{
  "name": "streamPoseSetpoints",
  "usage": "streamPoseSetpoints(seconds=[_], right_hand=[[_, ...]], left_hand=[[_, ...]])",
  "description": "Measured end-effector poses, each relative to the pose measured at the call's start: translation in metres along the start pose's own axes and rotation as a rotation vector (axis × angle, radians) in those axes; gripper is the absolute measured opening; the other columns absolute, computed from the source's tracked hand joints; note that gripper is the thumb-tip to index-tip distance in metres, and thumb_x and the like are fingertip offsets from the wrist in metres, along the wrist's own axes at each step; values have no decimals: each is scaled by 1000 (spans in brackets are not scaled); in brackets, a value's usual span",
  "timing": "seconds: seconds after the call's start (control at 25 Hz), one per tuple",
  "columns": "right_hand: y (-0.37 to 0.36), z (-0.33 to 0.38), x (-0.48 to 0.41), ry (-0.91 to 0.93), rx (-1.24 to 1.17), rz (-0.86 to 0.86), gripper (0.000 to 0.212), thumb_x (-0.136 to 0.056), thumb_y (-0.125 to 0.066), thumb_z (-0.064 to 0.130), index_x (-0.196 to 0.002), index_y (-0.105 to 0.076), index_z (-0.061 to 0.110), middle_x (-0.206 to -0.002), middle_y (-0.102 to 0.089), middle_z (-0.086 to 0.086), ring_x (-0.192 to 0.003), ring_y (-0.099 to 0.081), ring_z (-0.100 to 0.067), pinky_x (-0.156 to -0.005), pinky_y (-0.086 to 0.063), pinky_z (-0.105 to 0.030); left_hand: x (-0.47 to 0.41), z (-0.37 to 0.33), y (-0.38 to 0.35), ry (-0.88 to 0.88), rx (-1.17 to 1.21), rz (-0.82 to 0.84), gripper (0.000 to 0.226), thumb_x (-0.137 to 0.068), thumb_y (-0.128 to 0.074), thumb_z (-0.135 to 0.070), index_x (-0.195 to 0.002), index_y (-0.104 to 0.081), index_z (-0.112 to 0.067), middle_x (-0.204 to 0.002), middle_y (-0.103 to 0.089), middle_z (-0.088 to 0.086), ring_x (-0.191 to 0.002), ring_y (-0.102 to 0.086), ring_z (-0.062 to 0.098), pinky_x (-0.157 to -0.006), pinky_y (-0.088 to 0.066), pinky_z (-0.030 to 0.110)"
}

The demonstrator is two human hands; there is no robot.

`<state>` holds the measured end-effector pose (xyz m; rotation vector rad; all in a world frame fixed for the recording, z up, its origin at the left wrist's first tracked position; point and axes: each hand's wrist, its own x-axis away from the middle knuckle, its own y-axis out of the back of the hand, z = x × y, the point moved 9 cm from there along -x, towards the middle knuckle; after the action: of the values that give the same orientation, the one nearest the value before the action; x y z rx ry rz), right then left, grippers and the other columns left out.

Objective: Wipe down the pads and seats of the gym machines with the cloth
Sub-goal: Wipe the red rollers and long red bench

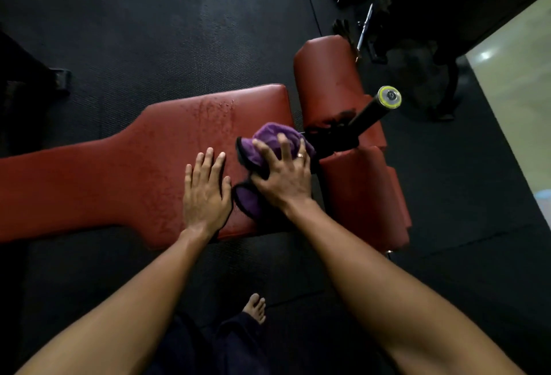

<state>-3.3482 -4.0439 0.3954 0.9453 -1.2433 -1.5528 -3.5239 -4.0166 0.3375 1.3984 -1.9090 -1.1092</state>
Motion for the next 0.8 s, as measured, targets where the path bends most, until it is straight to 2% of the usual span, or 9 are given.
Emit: streamPoseSetpoints(seconds=[0.08, 0.24, 0.36, 0.48, 0.52, 0.6, 0.72, 0.8], right_hand=[[-6, 0, -18, -83, -18, 49, 69, -79, -56, 60, -146, -47, 46, -160, -31, -7, -140, -26, -59, -113, -29, -66], [7, -21, 52, -43, -97, -85, 64, -80, -54, 54, -143, -51, 41, -155, -38, -12, -131, -41, -53, -106, -43, -61], [6, -39, 112, -18, -171, -64, 65, -82, -61, 50, -144, -45, 40, -155, -33, -12, -132, -42, -46, -102, -48, -57], [3, -24, 101, -111, -98, -138, 63, -78, -61, 54, -139, -54, 37, -151, -41, -14, -135, -40, -46, -111, -37, -61], [1, -6, 93, -69, -65, -155, 62, -76, -63, 54, -136, -60, 35, -149, -45, -15, -138, -37, -48, -114, -31, -62], [-6, 34, 86, 162, -26, -128, 62, -75, -68, 52, -133, -66, 30, -150, -47, -18, -143, -32, -51, -117, -22, -65], [-2, 29, 81, 488, -35, -93, 67, -79, -70, 59, -137, -65, 27, -152, -47, -20, -143, -36, -49, -116, -28, -61], [5, 6, 82, 581, 35, -60, 74, -78, -70, 66, -141, -61, 29, -152, -47, -20, -144, -37, -46, -118, -30, -58]], left_hand=[[3, 0, -1, 2, -24, 3, 58, -100, -29, -39, -155, -33, -22, -165, -24, 4, -154, -16, 22, -125, -12, 47], [11, -1, -4, 6, -28, 46, 58, -102, -29, -40, -158, -27, -23, -167, -17, 3, -155, -9, 20, -126, -4, 44], [11, -2, -2, 10, -18, 47, 59, -103, -28, -40, -158, -25, -22, -167, -15, 3, -155, -7, 20, -126, -3, 45], [12, -2, -2, 7, -53, 11, 58, -103, -29, -39, -158, -26, -21, -167, -16, 4, -155, -9, 21, -126, -5, 45], [12, -1, -3, 4, -45, 6, 57, -103, -31, -38, -158, -28, -21, -167, -18, 4, -155, -11, 21, -126, -6, 45], [11, 1, -3, -17, -17, 0, 54, -104, -38, -31, -157, -30, -20, -166, -21, 5, -154, -13, 22, -125, -10, 48], [15, 1, 2, -74, 10, 13, 52, -104, -36, -26, -156, -34, -18, -165, -24, 7, -154, -16, 23, -126, -10, 45], [24, 12, 11, -87, -1, 6, 51, -105, -32, -28, -155, -36, -19, -164, -26, 7, -153, -18, 23, -126, -9, 40]])
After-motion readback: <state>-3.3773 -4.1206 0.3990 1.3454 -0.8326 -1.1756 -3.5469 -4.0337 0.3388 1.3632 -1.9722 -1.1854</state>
